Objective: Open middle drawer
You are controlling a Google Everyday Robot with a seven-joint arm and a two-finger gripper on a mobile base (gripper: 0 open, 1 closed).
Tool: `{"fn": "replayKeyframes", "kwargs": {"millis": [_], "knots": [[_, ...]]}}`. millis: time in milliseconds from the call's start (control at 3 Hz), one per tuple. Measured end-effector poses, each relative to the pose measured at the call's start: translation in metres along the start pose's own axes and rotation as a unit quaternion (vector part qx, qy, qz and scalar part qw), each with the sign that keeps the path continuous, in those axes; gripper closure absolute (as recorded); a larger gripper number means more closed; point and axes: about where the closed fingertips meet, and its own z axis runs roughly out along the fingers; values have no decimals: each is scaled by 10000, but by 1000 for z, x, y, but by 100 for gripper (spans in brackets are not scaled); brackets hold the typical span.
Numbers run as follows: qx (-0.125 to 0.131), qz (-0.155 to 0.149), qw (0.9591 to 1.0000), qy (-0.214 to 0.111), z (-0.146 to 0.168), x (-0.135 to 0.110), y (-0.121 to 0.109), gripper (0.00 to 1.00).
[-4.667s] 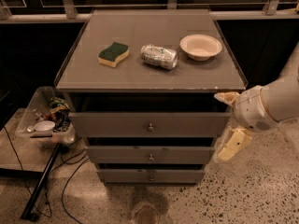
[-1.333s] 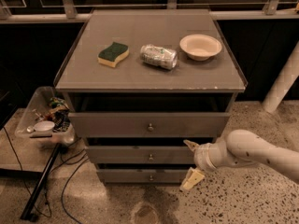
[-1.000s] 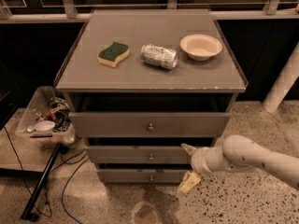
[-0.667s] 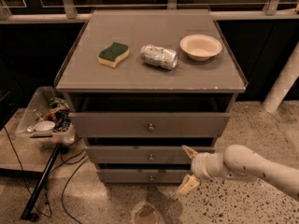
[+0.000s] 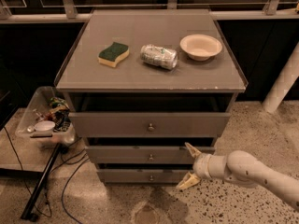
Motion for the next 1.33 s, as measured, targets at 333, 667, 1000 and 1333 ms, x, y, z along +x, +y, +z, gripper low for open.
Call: {"fn": "replayKeyframes", "kwargs": {"millis": [333, 667, 1000, 1333], "knots": [[48, -96, 9999, -63, 8, -4, -8, 0], [-22, -235, 9997, -118, 26, -4, -23, 0], [-151, -362, 9992, -58, 41, 1, -37, 0], [-252, -451, 9987, 14, 54, 9, -47, 0]]}}
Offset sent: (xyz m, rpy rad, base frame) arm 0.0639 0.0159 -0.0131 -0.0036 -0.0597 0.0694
